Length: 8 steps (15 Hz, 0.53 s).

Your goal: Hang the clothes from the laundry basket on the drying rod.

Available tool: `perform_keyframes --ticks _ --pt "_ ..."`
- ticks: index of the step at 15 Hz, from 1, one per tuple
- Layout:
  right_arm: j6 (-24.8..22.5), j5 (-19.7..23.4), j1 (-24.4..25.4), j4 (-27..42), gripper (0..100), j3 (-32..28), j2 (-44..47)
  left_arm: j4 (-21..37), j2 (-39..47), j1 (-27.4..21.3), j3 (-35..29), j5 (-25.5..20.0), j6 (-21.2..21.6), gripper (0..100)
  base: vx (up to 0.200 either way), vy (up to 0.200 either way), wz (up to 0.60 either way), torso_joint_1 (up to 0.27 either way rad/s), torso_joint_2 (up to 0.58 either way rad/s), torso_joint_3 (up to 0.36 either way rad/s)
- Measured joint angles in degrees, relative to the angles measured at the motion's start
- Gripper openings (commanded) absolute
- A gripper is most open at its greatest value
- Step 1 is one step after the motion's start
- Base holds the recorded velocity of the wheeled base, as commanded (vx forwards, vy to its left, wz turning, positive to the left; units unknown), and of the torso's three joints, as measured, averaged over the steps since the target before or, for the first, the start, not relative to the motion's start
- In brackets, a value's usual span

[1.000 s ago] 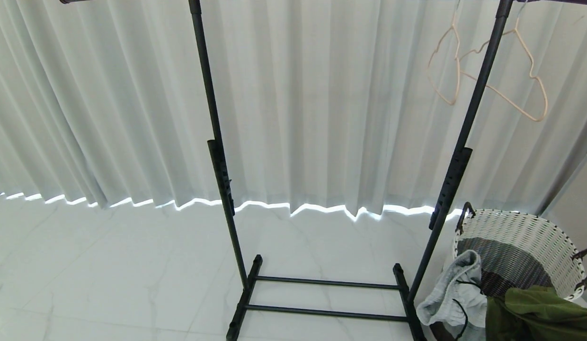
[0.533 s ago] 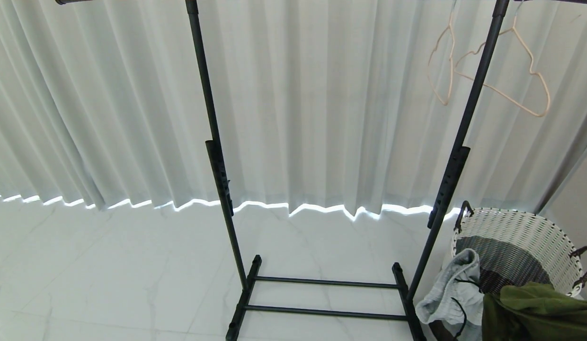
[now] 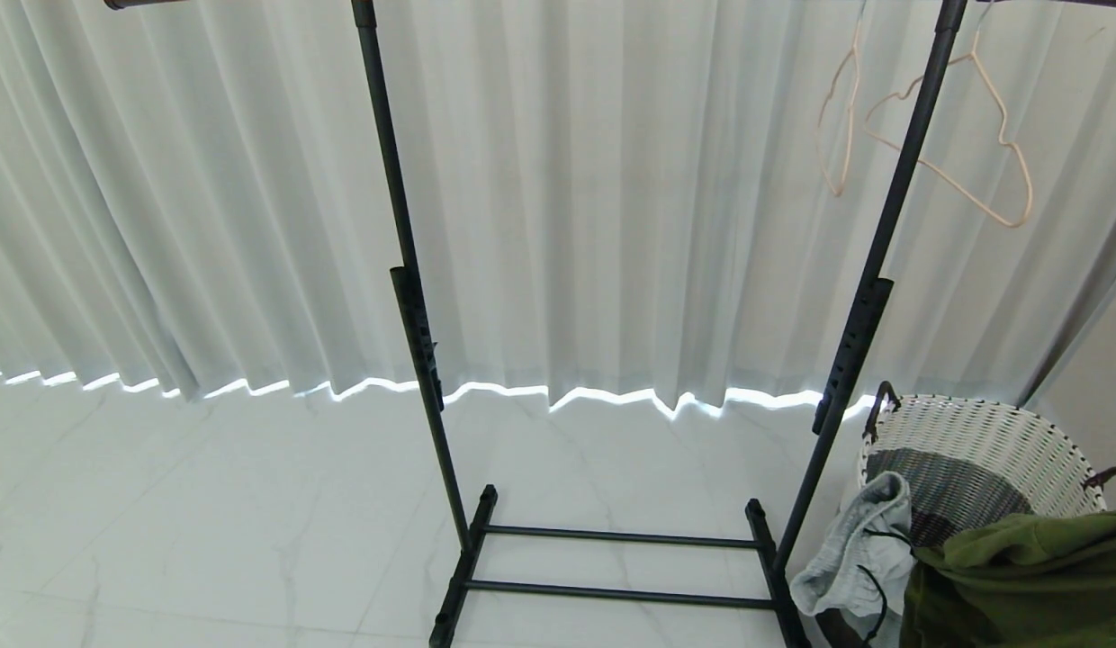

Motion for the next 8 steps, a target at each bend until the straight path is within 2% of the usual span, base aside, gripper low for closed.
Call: perform_keyframes --ticks 1,3,5,8 --pt "0.1 0.0 1.7 0.0 0 -1.6 0.9 -0.4 0.0 0.0 -2.6 -2.9 -1.7 100 0.0 0.0 0.0 0.0 0.0 0.0" --pt "0.1 0.1 3.8 0.0 0 -3.1 2.6 -0.8 0.3 0.1 -11.1 -13.4 -3.4 100 0.0 0.0 0.0 0.0 0.0 0.0" --pt "0.1 0.1 6.0 -0.1 0 -3.6 3.8 -0.8 2.9 0.4 -16.1 -21.5 -1.2 100 0.0 0.0 0.0 0.0 0.0 0.0" --pt "0.1 0.0 9.8 -0.6 0 -4.5 5.2 -0.9 12.1 0.5 -19.7 -32.5 0.1 100 0.0 0.0 0.0 0.0 0.0 0.0"
